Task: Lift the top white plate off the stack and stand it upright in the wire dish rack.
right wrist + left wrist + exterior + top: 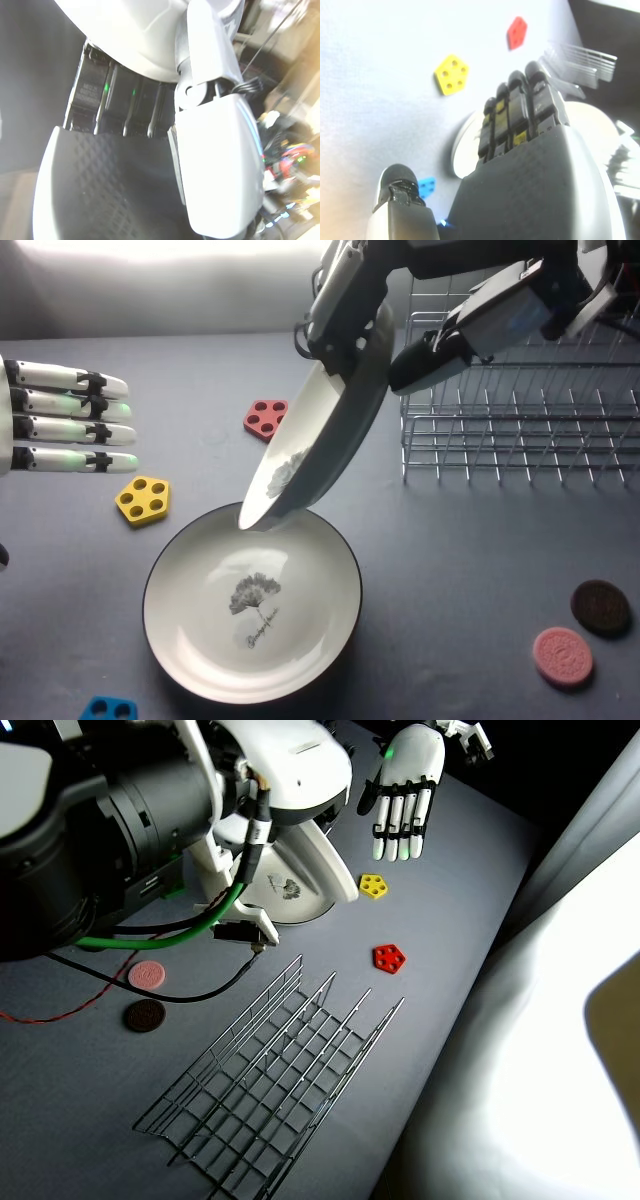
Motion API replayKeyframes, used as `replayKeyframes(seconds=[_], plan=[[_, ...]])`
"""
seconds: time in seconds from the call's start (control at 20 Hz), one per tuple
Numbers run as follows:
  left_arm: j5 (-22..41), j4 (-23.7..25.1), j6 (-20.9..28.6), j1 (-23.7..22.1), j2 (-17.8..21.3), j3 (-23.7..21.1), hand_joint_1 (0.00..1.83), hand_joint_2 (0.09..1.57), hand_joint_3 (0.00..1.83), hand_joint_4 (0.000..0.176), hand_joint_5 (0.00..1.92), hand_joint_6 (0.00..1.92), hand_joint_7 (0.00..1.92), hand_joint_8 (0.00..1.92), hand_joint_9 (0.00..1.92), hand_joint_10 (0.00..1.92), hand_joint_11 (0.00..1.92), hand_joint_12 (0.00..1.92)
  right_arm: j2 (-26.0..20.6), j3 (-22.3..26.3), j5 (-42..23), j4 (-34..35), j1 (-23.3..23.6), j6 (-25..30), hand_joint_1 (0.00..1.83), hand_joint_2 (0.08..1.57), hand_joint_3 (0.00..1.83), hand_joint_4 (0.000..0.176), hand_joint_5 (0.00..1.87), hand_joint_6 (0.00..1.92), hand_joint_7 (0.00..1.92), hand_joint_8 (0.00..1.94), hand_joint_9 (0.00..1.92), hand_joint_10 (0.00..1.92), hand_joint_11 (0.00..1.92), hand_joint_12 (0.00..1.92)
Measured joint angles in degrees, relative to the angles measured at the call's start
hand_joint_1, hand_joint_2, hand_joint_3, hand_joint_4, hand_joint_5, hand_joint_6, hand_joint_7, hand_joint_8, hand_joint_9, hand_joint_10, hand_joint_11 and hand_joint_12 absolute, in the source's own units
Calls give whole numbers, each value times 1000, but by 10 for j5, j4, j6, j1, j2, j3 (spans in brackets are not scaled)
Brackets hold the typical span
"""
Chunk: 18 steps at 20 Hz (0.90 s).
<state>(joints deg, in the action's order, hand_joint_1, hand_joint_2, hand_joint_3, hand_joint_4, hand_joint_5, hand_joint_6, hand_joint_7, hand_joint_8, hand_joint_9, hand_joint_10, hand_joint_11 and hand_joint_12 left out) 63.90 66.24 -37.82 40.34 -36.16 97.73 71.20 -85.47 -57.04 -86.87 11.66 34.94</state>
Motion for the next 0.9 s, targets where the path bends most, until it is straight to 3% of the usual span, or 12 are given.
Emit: replayKeyframes(seconds=[0.1,0.2,0.25,0.3,0.45,0.9], plan=[[0,2,-3,-1,0,2,138,995,2,0,77,0,115,0,109,2,5,292,2,-10,-6,-9,0,0,1473,1176,1,0,738,1311,795,980,802,1127,749,1629],[0,3,-5,-2,0,2,99,1003,5,0,56,1,103,1,119,4,25,305,7,-29,-10,-5,0,-3,1476,1162,0,0,760,1262,831,915,853,1080,762,1618],[0,3,-5,-2,0,2,90,1001,3,0,63,5,113,6,135,9,30,309,10,-42,-10,-1,0,-3,1490,1086,0,0,914,1077,1033,636,1014,859,904,1447],[0,3,-5,-2,0,2,114,997,0,0,76,9,129,11,150,13,36,314,13,-55,-12,0,1,-1,1495,1053,0,0,976,975,1128,485,1096,733,967,1363],[0,4,-6,-2,0,2,121,999,1,0,71,5,122,4,139,4,25,318,19,-92,-16,-3,9,33,1497,1043,0,0,1002,949,1156,468,1089,698,1011,1291],[0,9,-8,-3,0,2,108,996,0,0,100,4,146,5,162,9,33,314,30,-140,-14,18,32,34,1496,1045,1,0,982,985,1129,516,1103,671,1014,1285]])
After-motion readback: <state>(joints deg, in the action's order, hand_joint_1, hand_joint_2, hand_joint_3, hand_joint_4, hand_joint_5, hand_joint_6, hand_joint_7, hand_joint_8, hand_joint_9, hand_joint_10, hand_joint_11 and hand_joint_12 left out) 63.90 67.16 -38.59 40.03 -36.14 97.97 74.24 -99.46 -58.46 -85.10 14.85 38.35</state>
